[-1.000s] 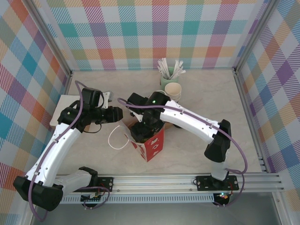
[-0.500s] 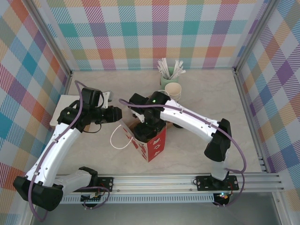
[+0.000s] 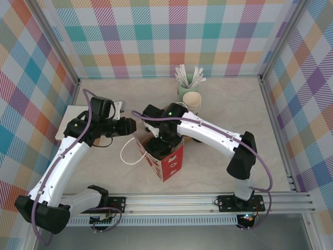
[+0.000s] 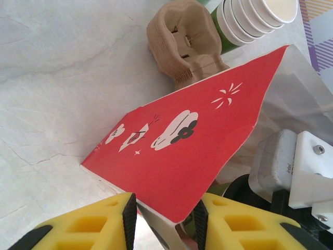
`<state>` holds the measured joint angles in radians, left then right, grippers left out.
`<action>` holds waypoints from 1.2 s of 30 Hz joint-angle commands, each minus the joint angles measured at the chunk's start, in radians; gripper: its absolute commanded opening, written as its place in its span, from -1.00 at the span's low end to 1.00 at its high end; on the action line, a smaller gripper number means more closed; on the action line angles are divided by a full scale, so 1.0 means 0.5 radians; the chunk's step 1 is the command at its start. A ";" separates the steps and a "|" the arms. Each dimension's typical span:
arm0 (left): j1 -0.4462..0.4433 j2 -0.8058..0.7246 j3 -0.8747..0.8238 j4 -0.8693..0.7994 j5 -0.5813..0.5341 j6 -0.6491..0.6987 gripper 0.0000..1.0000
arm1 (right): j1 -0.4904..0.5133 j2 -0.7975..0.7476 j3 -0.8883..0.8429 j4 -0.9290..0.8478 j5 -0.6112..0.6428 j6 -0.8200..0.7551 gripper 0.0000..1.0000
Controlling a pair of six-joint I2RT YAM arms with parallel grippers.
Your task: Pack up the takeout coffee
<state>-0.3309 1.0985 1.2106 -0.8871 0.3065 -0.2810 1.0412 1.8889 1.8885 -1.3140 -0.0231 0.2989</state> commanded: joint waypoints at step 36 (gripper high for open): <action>0.021 0.073 -0.004 0.008 -0.090 -0.039 -0.27 | -0.005 -0.046 -0.396 0.225 0.100 -0.092 0.72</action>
<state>-0.3309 1.1248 1.2106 -0.8837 0.2752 -0.2962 1.0412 1.8881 1.7058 -1.2034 0.0158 0.2707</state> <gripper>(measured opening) 0.365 0.862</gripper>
